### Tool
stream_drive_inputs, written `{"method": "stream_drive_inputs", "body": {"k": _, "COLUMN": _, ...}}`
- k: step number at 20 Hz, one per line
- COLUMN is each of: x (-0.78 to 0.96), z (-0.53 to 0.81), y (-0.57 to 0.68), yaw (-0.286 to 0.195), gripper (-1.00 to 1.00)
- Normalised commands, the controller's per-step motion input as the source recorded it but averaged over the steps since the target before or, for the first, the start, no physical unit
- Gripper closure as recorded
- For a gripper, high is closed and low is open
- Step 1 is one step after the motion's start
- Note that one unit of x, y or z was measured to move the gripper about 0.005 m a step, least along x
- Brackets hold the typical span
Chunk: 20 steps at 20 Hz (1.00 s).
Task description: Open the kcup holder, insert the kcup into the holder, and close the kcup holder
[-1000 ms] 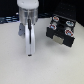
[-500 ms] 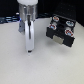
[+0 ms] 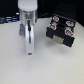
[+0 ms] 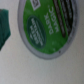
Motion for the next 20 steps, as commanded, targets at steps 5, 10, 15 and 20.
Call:
{"method": "stream_drive_inputs", "body": {"k": 5, "x": -0.01, "z": -0.19, "y": -0.06, "yaw": -0.145, "gripper": 1.00}}
{"method": "stream_drive_inputs", "body": {"k": 10, "x": 0.00, "z": -0.01, "y": 0.00, "yaw": -0.048, "gripper": 1.00}}
{"method": "stream_drive_inputs", "body": {"k": 15, "x": 0.01, "z": 0.03, "y": 0.01, "yaw": -0.016, "gripper": 1.00}}
{"method": "stream_drive_inputs", "body": {"k": 20, "x": 0.02, "z": 0.22, "y": 0.09, "yaw": -0.002, "gripper": 1.00}}
